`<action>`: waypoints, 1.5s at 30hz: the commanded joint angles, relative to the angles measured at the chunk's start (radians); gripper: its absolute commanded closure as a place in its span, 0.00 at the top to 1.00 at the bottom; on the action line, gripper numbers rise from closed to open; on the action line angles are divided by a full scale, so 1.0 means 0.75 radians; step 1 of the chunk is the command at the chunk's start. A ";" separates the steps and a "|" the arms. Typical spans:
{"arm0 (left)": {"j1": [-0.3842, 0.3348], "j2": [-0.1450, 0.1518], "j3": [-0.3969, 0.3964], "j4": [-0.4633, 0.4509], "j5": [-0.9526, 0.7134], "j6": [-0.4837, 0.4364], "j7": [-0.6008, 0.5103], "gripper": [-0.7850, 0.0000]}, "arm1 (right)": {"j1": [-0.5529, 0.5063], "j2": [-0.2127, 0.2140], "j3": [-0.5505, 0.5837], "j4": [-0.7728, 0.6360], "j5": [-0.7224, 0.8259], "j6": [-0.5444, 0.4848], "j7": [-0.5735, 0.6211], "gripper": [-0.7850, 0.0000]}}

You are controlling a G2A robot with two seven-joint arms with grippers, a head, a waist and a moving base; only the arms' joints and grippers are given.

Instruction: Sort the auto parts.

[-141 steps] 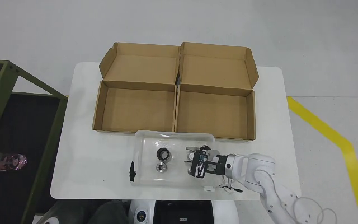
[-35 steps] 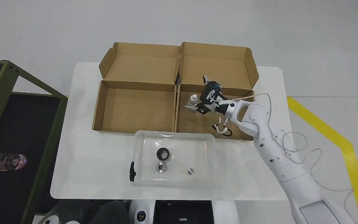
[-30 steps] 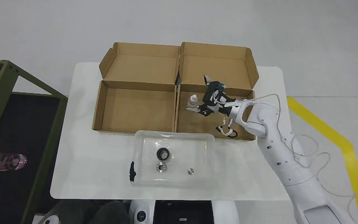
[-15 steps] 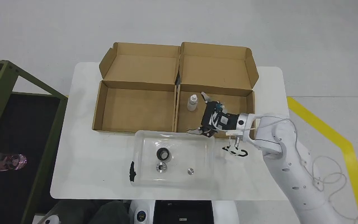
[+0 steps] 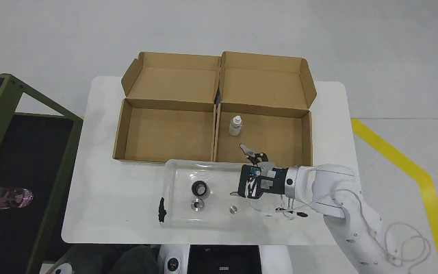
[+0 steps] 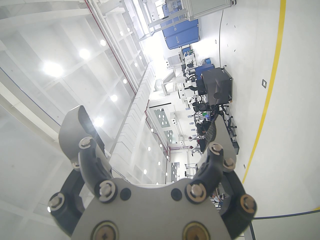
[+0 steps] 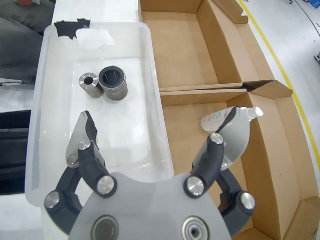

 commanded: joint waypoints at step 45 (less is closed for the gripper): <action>0.000 0.000 0.000 0.000 0.000 0.000 0.000 1.00 | 0.011 0.022 -0.362 0.003 -0.279 -0.080 0.316 0.87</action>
